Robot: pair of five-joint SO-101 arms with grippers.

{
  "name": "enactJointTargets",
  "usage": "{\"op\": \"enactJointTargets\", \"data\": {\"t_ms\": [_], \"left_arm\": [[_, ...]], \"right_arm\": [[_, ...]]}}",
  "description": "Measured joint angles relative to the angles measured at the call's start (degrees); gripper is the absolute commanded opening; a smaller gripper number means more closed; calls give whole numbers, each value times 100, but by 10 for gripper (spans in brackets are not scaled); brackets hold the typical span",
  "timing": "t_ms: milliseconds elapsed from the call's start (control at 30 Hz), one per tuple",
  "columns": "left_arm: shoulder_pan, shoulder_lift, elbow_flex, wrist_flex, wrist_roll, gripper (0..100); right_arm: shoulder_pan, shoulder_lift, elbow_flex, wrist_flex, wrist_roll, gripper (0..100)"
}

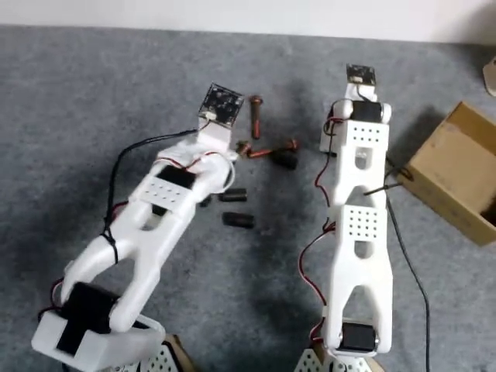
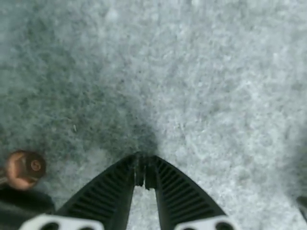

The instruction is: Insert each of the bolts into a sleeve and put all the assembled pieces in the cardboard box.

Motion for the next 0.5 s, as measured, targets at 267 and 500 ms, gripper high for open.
{"op": "enactJointTargets", "data": {"t_ms": [267, 500], "left_arm": [[316, 123, 193, -501, -510, 108], [352, 1574, -492, -519, 0, 105]], "right_arm": [[-88, 70, -18, -9, 18, 7], [-105, 70, -18, -9, 18, 7]]}}
